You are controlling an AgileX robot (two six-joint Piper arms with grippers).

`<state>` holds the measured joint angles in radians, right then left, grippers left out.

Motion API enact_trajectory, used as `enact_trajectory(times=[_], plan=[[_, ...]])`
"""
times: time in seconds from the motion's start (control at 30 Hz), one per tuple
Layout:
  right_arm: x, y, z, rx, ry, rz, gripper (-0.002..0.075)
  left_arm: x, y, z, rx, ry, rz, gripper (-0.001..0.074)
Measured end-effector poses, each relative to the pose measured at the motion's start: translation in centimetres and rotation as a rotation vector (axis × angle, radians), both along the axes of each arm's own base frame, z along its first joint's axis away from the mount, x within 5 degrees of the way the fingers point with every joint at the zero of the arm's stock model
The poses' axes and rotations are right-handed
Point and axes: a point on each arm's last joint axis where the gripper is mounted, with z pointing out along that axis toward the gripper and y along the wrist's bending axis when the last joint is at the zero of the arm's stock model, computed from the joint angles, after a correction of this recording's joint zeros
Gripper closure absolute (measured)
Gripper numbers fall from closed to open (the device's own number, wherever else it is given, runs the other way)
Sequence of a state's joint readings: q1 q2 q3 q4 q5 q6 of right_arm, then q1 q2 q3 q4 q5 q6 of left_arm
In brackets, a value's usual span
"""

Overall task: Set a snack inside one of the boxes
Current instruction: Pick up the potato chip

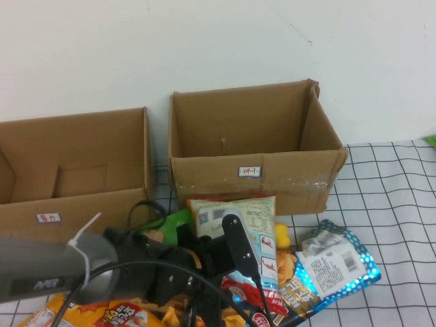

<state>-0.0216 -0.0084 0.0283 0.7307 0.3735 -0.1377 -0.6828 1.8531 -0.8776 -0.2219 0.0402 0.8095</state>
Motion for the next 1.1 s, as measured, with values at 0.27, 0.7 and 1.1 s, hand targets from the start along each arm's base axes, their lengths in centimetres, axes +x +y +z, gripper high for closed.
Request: enact_trajectory(times=[0.27, 0.7, 1.1], plan=[[0.0, 0.0, 0.0, 0.0, 0.0, 0.0, 0.0727, 0.3, -0.1, -0.3, -0.015, -0.019, 0.013, 0.0675], [0.0, 0.0, 0.0, -0.004, -0.001, 0.001, 0.0727, -1.9, 0.9, 6.8, -0.167, 0.058, 0.124, 0.0731], [0.0, 0.0, 0.0, -0.009, -0.003, 0.003, 0.0727, -5.0, 2.9, 13.9, -0.31, 0.01, 0.139, 0.0734]])
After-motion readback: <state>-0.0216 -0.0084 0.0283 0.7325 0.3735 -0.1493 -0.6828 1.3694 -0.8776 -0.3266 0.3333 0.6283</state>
